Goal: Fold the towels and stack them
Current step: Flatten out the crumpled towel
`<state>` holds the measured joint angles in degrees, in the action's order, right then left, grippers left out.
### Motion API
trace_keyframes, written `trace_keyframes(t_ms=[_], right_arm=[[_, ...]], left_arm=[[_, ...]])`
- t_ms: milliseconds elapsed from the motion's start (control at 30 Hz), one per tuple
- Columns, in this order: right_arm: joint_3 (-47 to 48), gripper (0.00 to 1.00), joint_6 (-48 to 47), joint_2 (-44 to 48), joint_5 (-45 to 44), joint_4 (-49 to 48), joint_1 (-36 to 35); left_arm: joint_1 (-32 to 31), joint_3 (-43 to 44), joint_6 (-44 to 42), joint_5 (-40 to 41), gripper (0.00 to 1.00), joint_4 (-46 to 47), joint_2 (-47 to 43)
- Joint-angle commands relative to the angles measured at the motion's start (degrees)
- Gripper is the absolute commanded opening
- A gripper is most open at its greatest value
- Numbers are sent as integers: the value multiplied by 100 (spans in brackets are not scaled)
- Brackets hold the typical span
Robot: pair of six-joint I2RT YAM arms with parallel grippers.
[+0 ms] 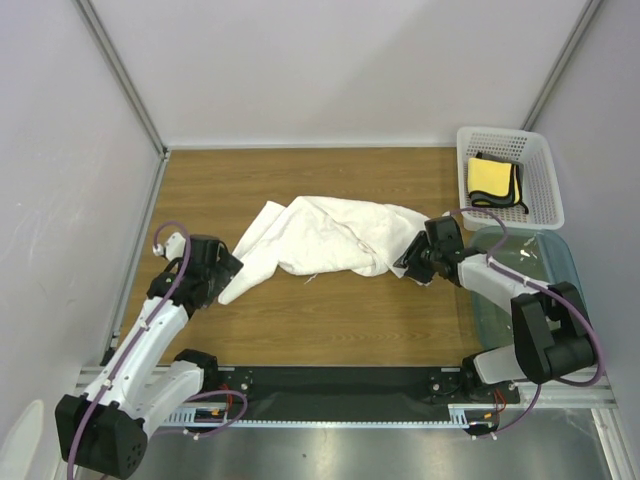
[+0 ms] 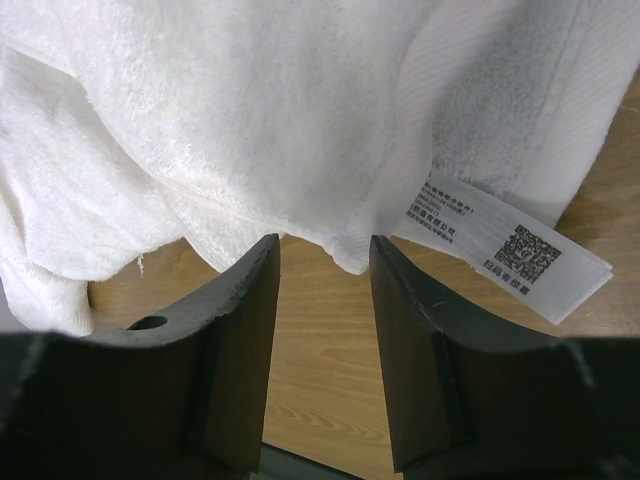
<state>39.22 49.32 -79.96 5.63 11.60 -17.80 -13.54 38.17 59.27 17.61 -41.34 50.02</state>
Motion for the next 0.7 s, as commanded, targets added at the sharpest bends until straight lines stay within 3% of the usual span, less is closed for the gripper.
trace_keyframes(t_ms=[0,100,200,400,500,600,667], right_arm=[[-29,45,86,-133,43,-333,-30],[-20,48,122,-186,131,-299,-48],[24,59,96,-134,106,-97,-74],[-2,62,86,-116,-18,54,-83],[41,56,95,-318,8,-78,-83],[85,27,113,-441,35,-175,-92],[129,17,122,-389,-26,-149,-92]], left_arm=[[80,6,156,-20,90,-75,-45],[88,41,147,15,90,-120,-36],[88,-3,155,6,90,-93,-36],[88,-204,191,-99,90,99,8],[97,-223,191,-64,90,118,69],[97,-231,199,32,90,65,70],[97,-293,261,59,90,74,43]])
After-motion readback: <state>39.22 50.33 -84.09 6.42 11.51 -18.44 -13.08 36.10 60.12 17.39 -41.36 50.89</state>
